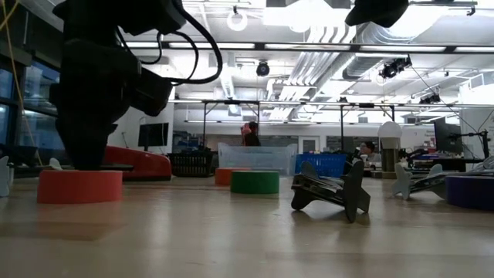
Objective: Pick and place Stapler, Stapler remover, tape
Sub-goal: Put the red tape into the black bin
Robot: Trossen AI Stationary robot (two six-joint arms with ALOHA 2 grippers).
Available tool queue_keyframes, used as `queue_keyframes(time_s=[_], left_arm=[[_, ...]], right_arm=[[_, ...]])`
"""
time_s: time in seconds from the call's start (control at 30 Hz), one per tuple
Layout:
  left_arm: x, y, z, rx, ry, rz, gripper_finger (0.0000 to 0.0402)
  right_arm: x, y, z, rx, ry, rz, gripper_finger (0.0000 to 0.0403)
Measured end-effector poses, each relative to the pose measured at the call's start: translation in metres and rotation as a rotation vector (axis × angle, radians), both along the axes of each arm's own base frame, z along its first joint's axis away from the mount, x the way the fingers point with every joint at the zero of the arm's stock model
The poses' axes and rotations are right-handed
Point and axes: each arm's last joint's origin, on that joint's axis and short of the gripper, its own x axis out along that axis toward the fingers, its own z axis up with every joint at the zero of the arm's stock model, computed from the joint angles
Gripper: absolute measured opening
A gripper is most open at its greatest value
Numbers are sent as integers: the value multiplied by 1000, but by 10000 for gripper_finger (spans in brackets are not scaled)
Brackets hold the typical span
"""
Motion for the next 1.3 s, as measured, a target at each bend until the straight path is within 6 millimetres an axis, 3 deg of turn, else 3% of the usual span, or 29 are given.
queue_keyframes(time_s=[0.33,0.43,0.57,0.73,1.07,1.3], left_arm=[[5,-2,-20,-4,71,-9,124],[4,-2,-21,8,81,-8,98],[5,-2,-17,21,97,-21,35],[10,-3,-9,59,100,-53,36],[34,-4,38,244,-5,-112,36],[39,27,77,372,50,-73,36]], right_arm=[[0,0,0,15,2,-7,220],[0,0,0,17,3,-7,220],[0,0,0,16,6,-5,220],[0,0,0,7,5,-2,220],[1,-3,0,-30,-18,-51,220],[2,-4,2,-46,-46,-92,220]])
